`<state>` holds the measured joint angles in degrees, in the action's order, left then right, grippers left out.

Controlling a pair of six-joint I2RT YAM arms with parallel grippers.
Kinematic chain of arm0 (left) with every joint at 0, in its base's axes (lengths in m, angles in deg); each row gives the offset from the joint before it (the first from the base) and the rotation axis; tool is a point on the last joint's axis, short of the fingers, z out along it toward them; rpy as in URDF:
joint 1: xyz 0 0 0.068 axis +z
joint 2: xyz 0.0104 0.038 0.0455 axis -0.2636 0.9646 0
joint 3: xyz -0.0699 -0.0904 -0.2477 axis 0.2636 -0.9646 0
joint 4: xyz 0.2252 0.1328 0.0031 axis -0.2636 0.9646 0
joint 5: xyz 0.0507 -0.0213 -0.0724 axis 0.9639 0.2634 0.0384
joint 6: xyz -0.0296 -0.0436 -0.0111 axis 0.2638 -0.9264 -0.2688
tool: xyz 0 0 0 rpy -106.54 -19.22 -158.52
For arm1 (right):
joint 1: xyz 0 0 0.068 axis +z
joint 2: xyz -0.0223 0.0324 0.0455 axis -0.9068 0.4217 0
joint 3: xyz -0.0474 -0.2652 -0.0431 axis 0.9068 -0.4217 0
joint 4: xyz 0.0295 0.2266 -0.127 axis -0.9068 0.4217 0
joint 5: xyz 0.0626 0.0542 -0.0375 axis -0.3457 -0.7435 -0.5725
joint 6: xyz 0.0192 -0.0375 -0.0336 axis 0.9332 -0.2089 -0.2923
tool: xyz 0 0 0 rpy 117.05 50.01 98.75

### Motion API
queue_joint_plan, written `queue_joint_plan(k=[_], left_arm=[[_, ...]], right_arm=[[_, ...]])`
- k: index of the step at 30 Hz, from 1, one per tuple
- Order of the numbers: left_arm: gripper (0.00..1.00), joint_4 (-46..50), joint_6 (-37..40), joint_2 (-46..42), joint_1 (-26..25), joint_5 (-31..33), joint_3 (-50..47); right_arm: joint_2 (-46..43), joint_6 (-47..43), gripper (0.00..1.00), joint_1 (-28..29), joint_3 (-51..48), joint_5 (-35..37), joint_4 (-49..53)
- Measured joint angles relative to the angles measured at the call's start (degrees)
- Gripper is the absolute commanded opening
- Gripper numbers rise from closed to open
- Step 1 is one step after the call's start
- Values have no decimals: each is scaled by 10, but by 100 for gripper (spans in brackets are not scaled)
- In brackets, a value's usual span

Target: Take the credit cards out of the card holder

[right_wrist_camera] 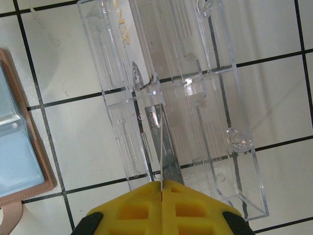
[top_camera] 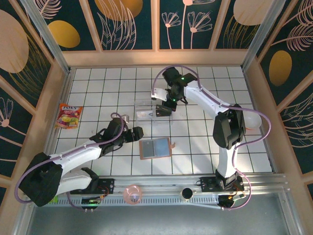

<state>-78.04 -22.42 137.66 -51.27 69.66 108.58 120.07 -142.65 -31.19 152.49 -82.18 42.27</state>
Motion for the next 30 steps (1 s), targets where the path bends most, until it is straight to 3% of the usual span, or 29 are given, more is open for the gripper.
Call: queue_joint_plan(k=[20,22,25,30], left_arm=[[85,-10,-2,4,12,-24,-1],[80,-12,-3,7,12,-24,-2],[64,-20,-4,20,14,-25,-2],[50,-42,-5,61,23,-23,-3]], right_arm=[[24,-14,4,24,2,52,-34],[24,-14,4,26,2,57,-42],[22,-12,2,27,2,63,-58],[-6,-3,0,27,-9,64,-92]])
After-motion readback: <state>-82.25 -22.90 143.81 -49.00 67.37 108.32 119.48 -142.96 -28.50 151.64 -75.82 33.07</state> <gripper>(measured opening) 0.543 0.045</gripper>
